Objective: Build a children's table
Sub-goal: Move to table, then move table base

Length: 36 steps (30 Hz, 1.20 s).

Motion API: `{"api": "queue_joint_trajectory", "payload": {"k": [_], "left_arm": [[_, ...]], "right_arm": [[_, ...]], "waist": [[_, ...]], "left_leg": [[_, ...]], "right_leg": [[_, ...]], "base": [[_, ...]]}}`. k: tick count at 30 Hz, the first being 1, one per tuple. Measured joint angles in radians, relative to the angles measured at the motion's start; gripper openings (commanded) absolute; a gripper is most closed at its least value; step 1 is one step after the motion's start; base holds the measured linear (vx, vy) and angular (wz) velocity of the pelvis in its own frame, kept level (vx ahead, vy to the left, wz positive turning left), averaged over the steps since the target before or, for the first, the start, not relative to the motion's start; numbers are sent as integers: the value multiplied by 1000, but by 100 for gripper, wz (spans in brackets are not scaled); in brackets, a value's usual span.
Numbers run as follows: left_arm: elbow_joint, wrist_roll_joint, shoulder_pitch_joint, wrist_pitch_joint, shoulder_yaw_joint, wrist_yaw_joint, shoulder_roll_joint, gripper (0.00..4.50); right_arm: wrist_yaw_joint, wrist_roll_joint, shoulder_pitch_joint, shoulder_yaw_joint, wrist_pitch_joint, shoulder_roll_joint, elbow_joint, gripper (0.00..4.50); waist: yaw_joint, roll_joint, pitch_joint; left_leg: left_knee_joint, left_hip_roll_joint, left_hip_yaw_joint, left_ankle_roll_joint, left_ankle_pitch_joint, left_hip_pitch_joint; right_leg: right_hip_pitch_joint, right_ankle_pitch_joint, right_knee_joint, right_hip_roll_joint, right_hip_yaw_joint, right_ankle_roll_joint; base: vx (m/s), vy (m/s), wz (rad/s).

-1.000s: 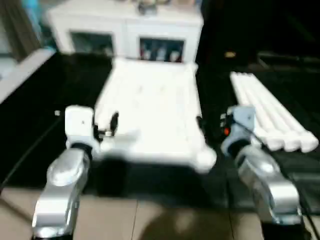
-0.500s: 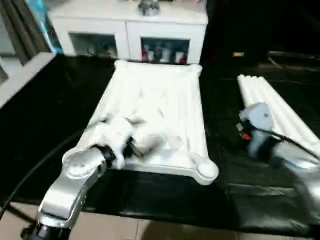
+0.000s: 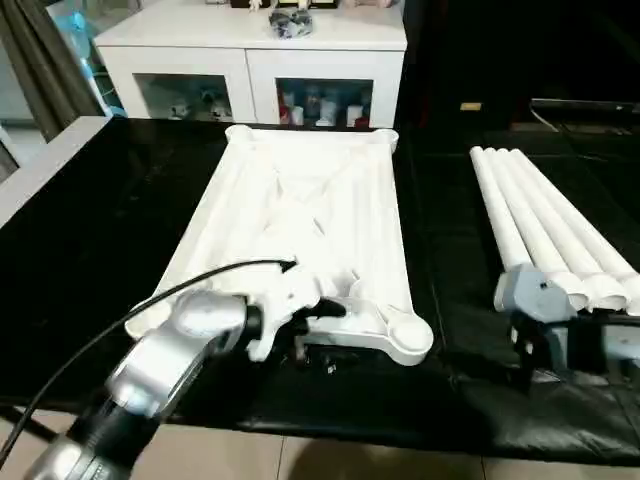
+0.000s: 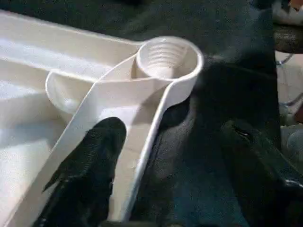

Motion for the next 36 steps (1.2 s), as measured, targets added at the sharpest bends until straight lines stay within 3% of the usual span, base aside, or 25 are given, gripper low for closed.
{"api": "queue_joint_trajectory", "payload": {"k": [4, 14, 34, 36], "left_arm": [[41, 24, -19, 5, -23, -19, -3, 320], [130, 57, -49, -4, -56, -22, -42, 240], [156, 63, -50, 31, -27, 37, -79, 82], [152, 63, -48, 35, -25, 38, -81, 82]], "right_arm": [[11, 11, 19, 0, 18, -23, -29, 450], [18, 34, 42, 0, 45, -31, -66, 450], [16, 34, 33, 2, 41, -31, -62, 450], [16, 34, 28, 2, 40, -31, -62, 450]], "waist": [[-1, 4, 0], [0, 12, 0], [0, 11, 0], [-2, 11, 0]], "left_leg": [[-1, 0, 0, 5, 3, 0], [-1, 0, 1, 5, 3, -1], [-1, 0, 1, 5, 2, -1], [-1, 0, 1, 5, 2, -1]], "right_leg": [[0, 0, -1, 0, 0, 0], [0, 0, -2, 0, 0, 0], [0, 0, -4, -1, -1, 0], [0, 0, -4, -1, -1, 0]], "base": [[0, 0, 0], [0, 0, 0], [0, 0, 0], [0, 0, 0]]}}
